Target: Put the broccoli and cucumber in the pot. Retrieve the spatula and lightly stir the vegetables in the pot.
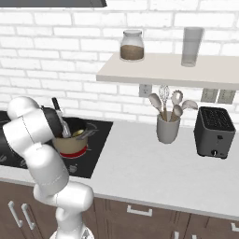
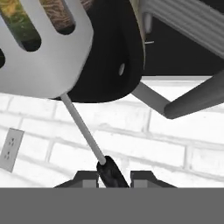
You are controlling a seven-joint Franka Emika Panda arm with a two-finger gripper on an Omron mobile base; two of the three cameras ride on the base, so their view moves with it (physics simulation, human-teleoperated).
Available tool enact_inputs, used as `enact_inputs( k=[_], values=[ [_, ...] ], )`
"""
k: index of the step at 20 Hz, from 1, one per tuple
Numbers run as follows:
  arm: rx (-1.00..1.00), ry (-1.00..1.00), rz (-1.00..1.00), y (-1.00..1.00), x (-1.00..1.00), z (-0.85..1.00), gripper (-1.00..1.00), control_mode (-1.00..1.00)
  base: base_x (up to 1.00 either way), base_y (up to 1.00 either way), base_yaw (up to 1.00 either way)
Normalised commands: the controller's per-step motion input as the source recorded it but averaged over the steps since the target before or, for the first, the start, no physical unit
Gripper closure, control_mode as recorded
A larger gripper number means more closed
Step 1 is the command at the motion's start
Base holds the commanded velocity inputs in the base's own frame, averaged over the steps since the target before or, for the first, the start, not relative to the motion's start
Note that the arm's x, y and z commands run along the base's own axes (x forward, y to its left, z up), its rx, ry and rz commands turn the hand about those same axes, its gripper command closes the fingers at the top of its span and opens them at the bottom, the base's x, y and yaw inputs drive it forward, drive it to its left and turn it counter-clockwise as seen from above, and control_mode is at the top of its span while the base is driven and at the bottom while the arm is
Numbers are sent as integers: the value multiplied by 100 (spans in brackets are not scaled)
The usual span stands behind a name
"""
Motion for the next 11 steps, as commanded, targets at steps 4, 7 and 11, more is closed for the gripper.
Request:
enact_inputs(
  k=[4, 7, 11],
  values=[
    [0, -31, 5, -20, 6, -19, 100, -100, 0, 0, 0],
    [0, -33, 4, -16, 3, 0, 100, -100, 0, 0, 0],
    [1, -22, 3, -16, 0, 9, 100, -100, 0, 0, 0]
  ],
)
